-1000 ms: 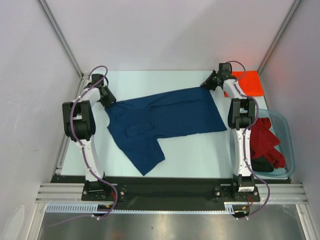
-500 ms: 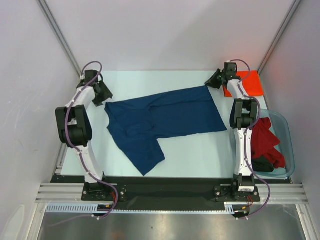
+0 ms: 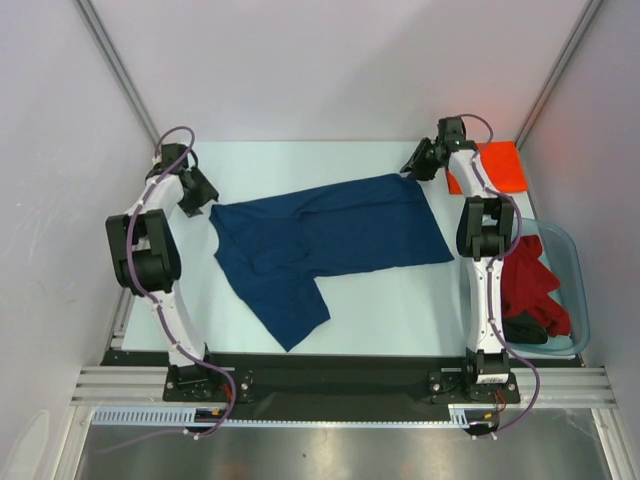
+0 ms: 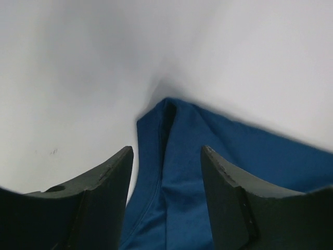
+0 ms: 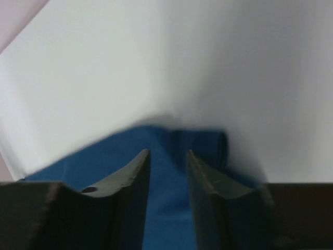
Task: Fold and stack the t-shirts
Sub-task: Fold the tshirt
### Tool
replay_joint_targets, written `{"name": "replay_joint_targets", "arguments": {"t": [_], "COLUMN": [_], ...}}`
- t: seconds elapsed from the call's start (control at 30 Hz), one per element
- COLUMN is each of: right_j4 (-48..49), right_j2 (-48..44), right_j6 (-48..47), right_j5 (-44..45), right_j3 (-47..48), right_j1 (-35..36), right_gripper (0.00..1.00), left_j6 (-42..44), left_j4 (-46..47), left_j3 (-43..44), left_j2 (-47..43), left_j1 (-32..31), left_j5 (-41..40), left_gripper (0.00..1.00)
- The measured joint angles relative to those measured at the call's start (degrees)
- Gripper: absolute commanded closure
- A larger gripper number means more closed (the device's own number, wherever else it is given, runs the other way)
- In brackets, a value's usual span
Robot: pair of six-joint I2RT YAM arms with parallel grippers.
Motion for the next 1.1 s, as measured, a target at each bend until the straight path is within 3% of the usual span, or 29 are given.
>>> {"name": "replay_joint_targets", "arguments": {"t": [0.23,0.37,0.53,0.6,0.83,1.1], "right_j4": [-16.0,-20.33,-18.12,-18.51,-16.37,-16.2], "right_j2": [-12.26,-26.43,-47.25,-52.33,-68.32,-81.35], "right_j6": [-5.09,-7.87,-8.9,-8.9,-9.42,-9.55], "right_j5": [6.38,9.2,9.16,8.22,6.21,5.46], "right_j3": [-1.33,-15.8,-45.27,-52.72,-70.99,-79.25], "right_j1": [1.25,0.85,1.09,1.7,8.81,11.65], "right_gripper": [0.41,0.39,0.37,0.37,0.37,0.37], "left_j6": [0.09,0.02,-1.81,-4.09,-21.33,-37.51], "left_j4": [-1.6,-2.82,-5.51,-7.26,-20.7,-24.09], "left_j3": [-10.8,-19.43,-29.97,-34.56,-44.37,-48.19], "left_j2": [-12.61,-23.98,-38.27,-43.04,-51.15,-48.19], "left_j1": [-3.34,-10.69,-26.97,-33.97,-55.08,-72.85], "left_j5": [0.15,0.13,-1.77,-3.21,-10.91,-12.76], "left_gripper": [0.39,0.42,0.43,0.43,0.44,0.54]}}
